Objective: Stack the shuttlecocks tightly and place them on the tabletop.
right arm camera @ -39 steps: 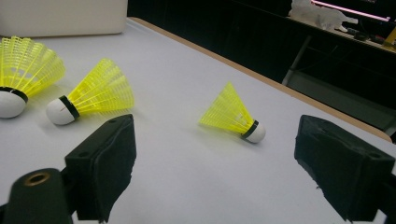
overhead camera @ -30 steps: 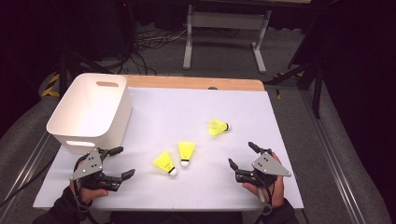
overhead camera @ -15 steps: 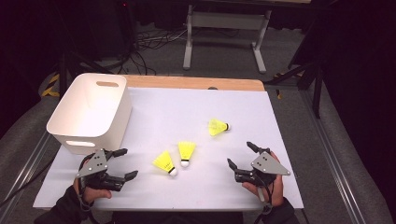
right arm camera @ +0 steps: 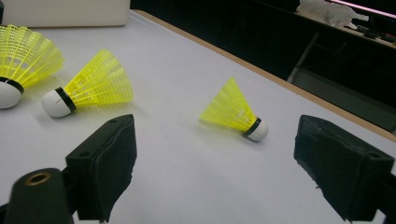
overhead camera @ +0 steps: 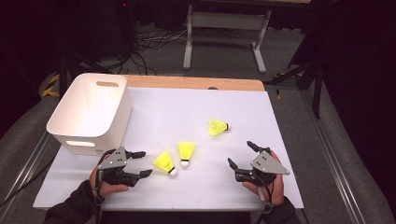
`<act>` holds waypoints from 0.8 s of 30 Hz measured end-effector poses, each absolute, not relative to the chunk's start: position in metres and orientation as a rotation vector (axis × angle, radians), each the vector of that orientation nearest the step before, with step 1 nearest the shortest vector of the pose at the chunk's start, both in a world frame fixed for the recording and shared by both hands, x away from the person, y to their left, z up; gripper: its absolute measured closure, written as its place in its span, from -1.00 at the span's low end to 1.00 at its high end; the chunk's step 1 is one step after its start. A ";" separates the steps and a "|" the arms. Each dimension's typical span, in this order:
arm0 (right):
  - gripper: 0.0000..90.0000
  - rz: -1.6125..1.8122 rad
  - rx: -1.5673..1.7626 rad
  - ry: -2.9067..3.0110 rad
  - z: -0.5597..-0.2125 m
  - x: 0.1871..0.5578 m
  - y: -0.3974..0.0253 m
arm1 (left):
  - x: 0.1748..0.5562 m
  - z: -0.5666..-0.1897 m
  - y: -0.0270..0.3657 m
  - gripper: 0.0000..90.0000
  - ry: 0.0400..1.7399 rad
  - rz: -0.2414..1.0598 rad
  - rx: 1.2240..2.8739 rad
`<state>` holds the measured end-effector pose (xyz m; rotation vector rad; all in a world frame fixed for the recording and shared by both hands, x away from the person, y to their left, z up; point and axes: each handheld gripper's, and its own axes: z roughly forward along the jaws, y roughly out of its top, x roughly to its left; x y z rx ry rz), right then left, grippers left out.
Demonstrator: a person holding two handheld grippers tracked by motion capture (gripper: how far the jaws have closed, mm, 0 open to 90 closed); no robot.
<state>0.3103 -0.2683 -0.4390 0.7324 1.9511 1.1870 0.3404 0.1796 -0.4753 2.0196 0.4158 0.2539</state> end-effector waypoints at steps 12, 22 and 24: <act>-0.68 1.175 0.738 1.977 -0.442 0.313 -0.267 | 0.357 -0.478 0.163 0.17 0.412 0.143 2.055; -0.67 1.159 0.730 1.999 -0.443 0.313 -0.267 | 0.359 -0.477 0.159 0.66 0.367 0.112 2.066; -0.66 1.161 0.730 2.005 -0.443 0.314 -0.267 | 0.359 -0.476 0.160 0.80 0.350 0.099 2.055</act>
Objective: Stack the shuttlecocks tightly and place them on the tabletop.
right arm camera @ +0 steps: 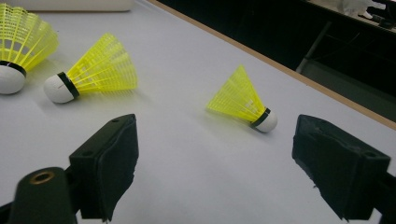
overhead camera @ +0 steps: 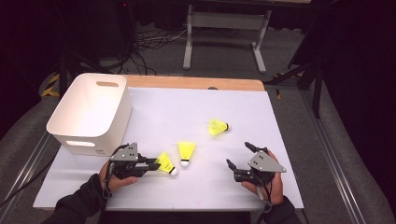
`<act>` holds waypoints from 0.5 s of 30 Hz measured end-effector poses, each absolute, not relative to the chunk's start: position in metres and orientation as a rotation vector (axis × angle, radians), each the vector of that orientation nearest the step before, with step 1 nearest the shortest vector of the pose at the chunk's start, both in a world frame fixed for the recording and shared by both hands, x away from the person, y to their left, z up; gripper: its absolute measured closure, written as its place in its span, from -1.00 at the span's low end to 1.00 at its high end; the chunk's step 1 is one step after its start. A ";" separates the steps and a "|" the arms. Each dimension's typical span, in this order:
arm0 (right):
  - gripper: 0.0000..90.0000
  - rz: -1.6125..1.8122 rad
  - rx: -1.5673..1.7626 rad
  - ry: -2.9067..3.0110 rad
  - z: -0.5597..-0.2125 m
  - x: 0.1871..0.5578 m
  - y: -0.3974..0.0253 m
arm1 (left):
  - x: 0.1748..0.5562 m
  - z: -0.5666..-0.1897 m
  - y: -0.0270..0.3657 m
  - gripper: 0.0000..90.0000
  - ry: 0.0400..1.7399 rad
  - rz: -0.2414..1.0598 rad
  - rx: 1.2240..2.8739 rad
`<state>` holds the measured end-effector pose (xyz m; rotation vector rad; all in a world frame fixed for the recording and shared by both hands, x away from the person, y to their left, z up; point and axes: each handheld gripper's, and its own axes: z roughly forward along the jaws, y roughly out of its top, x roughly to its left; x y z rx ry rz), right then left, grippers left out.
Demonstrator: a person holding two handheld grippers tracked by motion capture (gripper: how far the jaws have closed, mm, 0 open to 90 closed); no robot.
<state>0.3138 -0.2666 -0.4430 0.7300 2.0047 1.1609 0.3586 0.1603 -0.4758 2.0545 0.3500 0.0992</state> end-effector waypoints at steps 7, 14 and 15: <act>-0.66 1.156 0.728 2.021 -0.444 0.315 -0.266 | 0.356 -0.467 0.166 0.98 0.359 0.178 2.027; -0.65 1.153 0.734 2.025 -0.445 0.315 -0.264 | 0.354 -0.443 0.163 0.97 0.448 0.395 2.027; -0.65 1.154 0.734 2.027 -0.445 0.315 -0.264 | 0.355 -0.441 0.162 0.98 0.459 0.418 2.033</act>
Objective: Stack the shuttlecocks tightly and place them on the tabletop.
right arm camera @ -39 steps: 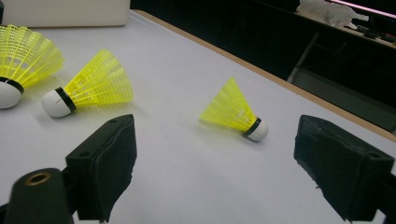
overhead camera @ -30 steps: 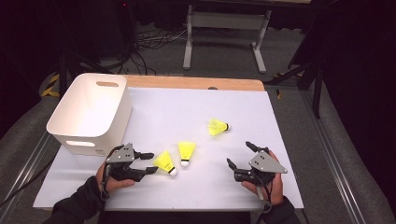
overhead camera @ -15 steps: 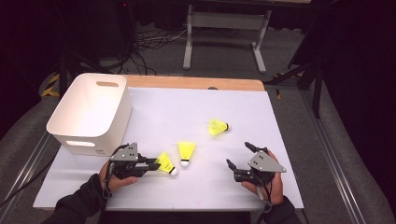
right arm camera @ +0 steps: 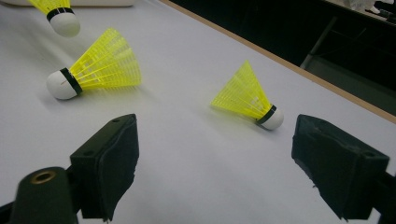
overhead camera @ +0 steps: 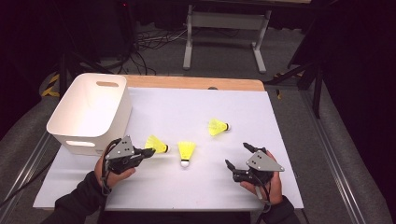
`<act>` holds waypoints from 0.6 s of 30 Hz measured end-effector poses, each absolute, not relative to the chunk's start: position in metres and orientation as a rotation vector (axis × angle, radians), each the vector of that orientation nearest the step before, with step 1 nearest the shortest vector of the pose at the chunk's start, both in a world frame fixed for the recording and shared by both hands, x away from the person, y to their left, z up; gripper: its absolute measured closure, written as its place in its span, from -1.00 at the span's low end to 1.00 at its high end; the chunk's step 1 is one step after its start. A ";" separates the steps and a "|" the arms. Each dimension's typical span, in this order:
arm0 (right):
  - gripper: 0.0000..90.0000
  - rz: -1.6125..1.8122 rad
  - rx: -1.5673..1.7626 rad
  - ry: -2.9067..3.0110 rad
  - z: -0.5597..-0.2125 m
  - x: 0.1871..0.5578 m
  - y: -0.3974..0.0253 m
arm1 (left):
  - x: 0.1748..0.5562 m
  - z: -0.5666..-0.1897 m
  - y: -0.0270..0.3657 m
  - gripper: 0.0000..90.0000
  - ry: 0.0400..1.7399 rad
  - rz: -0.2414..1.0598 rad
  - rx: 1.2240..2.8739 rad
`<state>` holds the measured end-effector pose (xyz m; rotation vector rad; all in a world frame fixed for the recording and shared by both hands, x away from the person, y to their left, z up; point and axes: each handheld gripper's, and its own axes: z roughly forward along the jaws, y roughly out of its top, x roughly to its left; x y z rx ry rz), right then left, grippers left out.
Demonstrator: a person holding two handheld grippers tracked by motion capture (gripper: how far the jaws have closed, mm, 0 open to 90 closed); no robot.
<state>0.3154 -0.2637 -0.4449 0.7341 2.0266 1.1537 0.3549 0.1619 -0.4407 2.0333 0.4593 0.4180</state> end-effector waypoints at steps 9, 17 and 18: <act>-0.65 1.150 0.747 2.044 -0.447 0.317 -0.265 | 0.367 -0.431 0.170 0.98 0.572 0.545 2.068; -0.66 1.137 0.743 2.068 -0.448 0.318 -0.262 | 0.380 -0.435 0.161 0.98 0.671 0.607 2.091; -0.66 1.137 0.743 2.068 -0.448 0.318 -0.262 | 0.380 -0.435 0.161 0.98 0.671 0.607 2.091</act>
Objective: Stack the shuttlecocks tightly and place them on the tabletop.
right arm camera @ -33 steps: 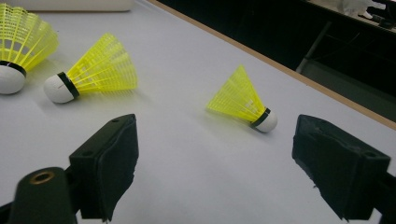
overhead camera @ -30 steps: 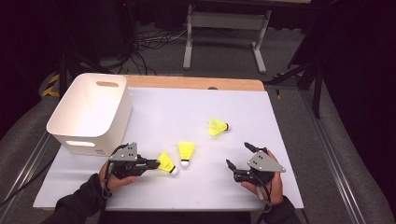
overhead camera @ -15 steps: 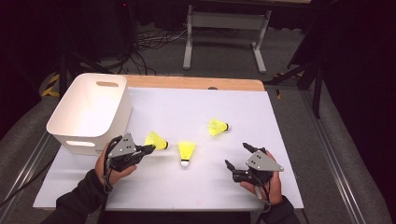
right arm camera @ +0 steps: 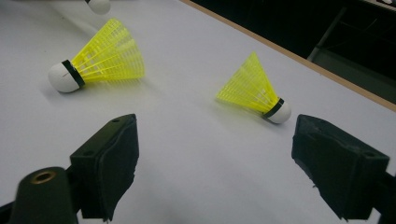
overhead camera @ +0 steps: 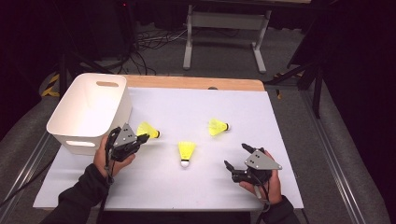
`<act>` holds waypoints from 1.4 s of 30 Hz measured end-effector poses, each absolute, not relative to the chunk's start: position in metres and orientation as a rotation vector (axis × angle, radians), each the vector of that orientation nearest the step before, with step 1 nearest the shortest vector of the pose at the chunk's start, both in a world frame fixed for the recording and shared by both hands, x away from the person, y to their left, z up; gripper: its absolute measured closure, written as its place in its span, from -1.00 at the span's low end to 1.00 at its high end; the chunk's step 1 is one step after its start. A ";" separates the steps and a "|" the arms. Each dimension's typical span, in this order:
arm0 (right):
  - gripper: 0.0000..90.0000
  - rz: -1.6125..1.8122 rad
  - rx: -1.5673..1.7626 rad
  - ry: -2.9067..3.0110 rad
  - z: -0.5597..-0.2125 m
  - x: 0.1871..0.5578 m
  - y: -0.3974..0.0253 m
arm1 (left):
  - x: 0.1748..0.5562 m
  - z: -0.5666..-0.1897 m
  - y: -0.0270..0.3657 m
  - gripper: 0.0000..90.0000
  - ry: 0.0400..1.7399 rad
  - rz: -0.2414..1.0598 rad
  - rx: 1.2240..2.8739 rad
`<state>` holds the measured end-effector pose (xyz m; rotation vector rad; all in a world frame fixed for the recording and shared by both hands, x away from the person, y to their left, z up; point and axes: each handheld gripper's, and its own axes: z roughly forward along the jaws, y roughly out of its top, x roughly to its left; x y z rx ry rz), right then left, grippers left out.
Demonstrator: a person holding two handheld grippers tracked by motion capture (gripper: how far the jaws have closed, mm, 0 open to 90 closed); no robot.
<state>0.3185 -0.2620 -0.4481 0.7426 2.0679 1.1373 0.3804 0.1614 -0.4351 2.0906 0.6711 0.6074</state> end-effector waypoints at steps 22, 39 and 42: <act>-0.67 1.080 0.716 2.172 -0.455 0.320 -0.258 | 0.391 -0.441 0.144 0.93 0.673 0.637 2.230; -0.67 1.073 0.705 2.201 -0.456 0.321 -0.257 | 0.399 -0.435 0.145 0.95 0.682 0.692 2.227; -0.67 1.072 0.706 2.202 -0.456 0.321 -0.257 | 0.399 -0.433 0.144 0.94 0.682 0.710 2.237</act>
